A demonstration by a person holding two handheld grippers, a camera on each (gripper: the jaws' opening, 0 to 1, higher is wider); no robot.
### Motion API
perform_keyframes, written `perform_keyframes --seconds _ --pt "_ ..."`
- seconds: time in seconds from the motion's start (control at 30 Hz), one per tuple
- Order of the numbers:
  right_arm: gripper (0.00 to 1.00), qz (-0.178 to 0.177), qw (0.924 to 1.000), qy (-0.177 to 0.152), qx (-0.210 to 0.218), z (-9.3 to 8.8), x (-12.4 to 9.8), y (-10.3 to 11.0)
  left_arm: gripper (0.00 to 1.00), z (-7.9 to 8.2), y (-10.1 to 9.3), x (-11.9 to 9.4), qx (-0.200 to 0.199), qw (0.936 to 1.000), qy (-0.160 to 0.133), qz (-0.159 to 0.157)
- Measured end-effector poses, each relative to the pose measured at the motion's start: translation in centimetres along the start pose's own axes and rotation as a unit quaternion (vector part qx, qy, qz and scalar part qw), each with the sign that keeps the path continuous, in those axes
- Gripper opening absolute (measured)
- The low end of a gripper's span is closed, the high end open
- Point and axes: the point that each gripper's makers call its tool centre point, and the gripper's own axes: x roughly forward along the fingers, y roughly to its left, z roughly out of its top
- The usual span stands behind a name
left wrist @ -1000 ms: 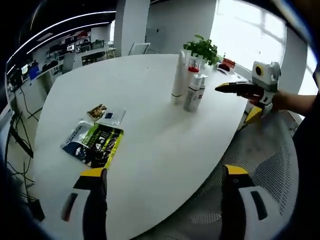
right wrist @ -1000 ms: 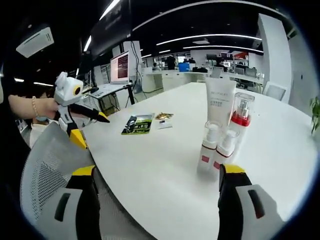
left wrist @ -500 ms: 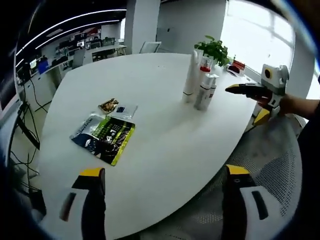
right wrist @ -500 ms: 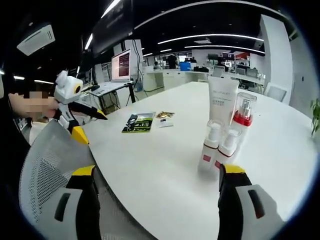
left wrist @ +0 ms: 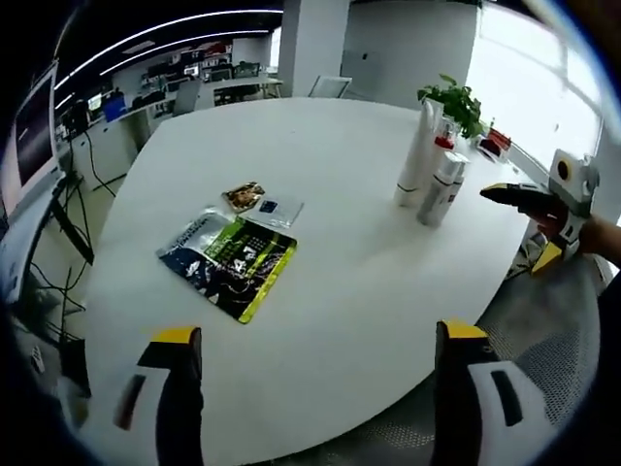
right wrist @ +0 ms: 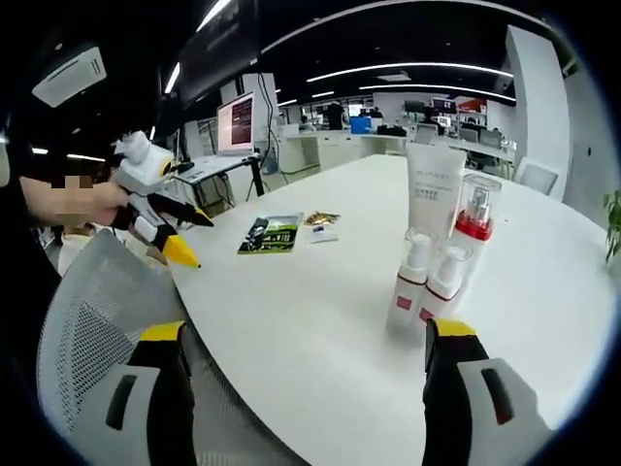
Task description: Arrange the skincare products in the storage area until every visible bottle or jar stands upright without overlapping.
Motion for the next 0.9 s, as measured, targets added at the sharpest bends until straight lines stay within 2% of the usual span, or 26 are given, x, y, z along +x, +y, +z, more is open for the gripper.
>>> perform_keyframes --seconds 0.37,0.77,0.9 --pt "0.99 -0.004 0.9999 0.006 0.008 -0.2 0.0 -0.2 0.99 1.5 2.5 3.0 -0.046 0.9979 0.011 0.044" --pt "0.99 -0.012 0.9998 0.013 0.012 -0.6 0.1 -0.8 0.99 3.0 5.1 6.1 -0.091 0.9909 0.021 0.097" --pt "0.99 -0.014 0.9997 0.016 0.013 -0.7 0.2 -0.9 0.99 3.4 6.6 7.5 -0.101 0.9878 0.03 0.115"
